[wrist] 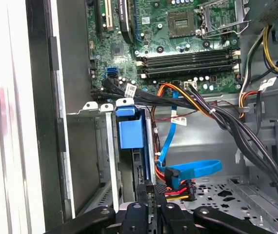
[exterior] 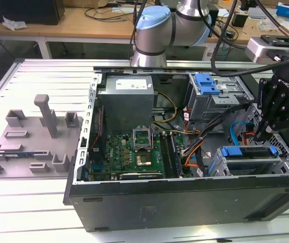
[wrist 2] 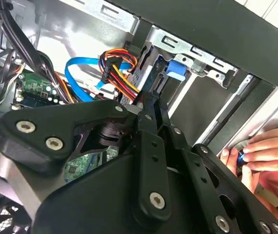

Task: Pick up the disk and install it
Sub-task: 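Insert the first disk wire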

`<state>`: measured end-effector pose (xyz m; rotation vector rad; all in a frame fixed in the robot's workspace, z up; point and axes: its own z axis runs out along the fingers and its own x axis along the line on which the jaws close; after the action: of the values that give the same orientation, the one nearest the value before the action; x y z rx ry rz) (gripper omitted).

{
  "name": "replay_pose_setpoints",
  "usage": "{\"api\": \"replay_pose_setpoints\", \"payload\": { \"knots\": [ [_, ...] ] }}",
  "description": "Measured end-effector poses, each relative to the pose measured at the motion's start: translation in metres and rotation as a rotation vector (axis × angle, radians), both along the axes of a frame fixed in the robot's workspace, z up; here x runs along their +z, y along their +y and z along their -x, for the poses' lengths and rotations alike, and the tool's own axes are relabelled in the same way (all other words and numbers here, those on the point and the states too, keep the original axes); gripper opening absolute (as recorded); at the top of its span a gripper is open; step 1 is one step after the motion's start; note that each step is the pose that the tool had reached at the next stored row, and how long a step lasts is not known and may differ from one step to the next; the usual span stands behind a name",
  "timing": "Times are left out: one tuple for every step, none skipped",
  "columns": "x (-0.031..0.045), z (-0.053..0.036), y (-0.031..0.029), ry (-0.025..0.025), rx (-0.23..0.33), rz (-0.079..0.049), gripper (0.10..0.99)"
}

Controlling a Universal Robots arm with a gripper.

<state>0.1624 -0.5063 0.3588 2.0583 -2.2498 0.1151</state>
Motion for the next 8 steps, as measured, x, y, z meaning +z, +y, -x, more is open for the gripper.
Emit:
{"api": "replay_pose_setpoints", "payload": {
  "knots": [
    [0.0, 0.0, 0.0, 0.0, 0.0, 0.0, 0.169],
    [0.0, 0.0, 0.0, 0.0, 0.0, 0.0, 0.169],
    [0.0001, -0.0002, -0.0003, -0.0001, 0.0, 0.0, 0.169],
    [-0.0002, -0.0013, -0.0008, 0.0, 0.0, 0.0, 0.169],
    [-0.0002, -0.0023, -0.0012, 0.0, 0.0, 0.0, 0.169],
    [-0.0003, -0.0029, -0.0018, 0.0, 0.0, 0.0, 0.169],
    [-0.0005, -0.0035, -0.0027, 0.0, 0.0, 0.0, 0.169],
    [-0.0006, -0.0039, -0.0047, -0.0001, 0.0, 0.0, 0.169]
  ]
}}
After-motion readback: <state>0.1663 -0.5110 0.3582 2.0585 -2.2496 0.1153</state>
